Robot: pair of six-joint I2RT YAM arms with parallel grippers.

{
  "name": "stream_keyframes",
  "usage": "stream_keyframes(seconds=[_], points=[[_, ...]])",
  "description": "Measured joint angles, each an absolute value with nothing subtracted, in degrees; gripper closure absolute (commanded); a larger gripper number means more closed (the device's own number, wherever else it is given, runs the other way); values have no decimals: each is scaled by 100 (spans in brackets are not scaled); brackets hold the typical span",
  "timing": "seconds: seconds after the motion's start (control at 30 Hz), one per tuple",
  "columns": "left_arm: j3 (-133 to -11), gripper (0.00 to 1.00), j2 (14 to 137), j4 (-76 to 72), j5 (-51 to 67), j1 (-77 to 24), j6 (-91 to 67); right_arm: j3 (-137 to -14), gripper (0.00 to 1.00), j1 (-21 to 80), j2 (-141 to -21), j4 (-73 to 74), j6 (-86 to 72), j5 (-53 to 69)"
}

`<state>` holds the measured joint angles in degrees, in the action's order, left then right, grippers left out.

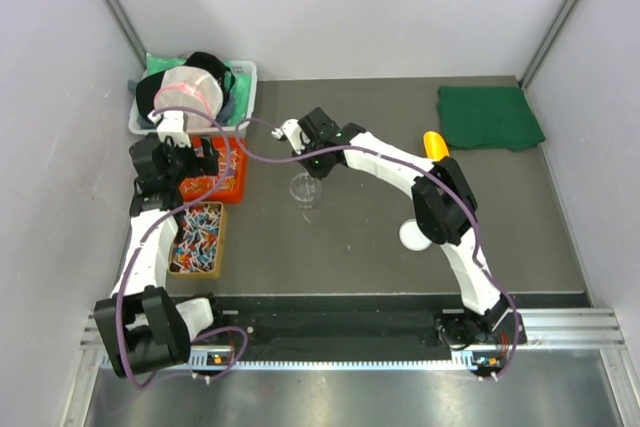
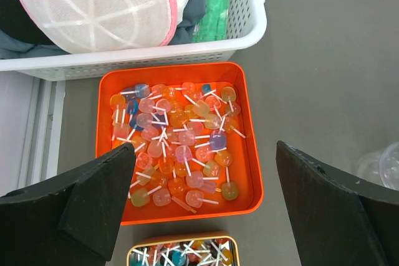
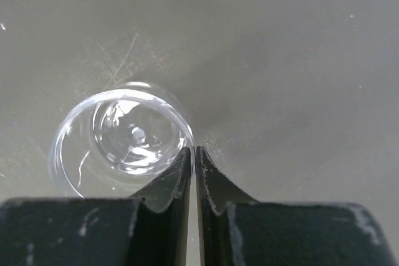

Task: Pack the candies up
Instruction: Move the packing bottle to the center of the board.

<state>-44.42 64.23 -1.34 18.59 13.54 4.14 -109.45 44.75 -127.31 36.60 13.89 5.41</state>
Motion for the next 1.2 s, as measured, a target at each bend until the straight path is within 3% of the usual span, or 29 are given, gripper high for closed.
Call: stream_keyframes(seconds=[0.07,0.47,1.2], points=[[-4442,1,6423,-134,1859,1354,414,-10897,100,4495,-12728,3603,1393,486],[-4438,1,6386,-132,1857,1367,416,-9625,100,4565,-11885,3356,1494,250],[-4436,1,6108,25,1833,1459,478,-5769,100,4565,-8809,2670,1671,-148]])
